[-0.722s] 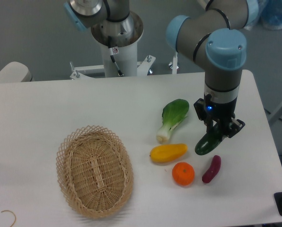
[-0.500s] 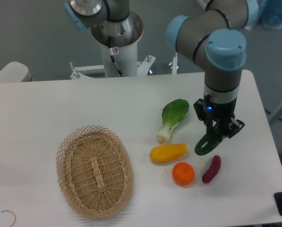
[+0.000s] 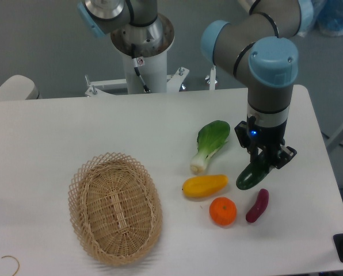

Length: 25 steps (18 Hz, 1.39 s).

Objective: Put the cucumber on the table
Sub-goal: 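Hold the green cucumber in the gripper above the table, then lower the held cucumber toward the table beside the eggplant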

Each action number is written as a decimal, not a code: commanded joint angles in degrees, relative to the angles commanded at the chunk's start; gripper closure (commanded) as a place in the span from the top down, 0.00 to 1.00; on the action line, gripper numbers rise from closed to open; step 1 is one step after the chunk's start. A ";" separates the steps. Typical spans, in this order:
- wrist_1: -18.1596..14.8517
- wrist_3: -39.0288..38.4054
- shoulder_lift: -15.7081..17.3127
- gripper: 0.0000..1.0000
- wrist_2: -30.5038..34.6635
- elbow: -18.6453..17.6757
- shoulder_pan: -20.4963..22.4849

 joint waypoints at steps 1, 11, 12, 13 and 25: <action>0.00 -0.27 -0.17 0.26 0.17 0.26 -0.52; 9.74 -16.42 -5.18 0.26 1.05 -0.17 -4.04; 10.80 -16.87 -5.80 0.26 1.05 -0.17 -4.30; 11.59 -16.79 -6.41 0.26 1.05 -0.17 -4.31; 12.57 17.99 -6.33 0.26 0.44 -5.97 7.28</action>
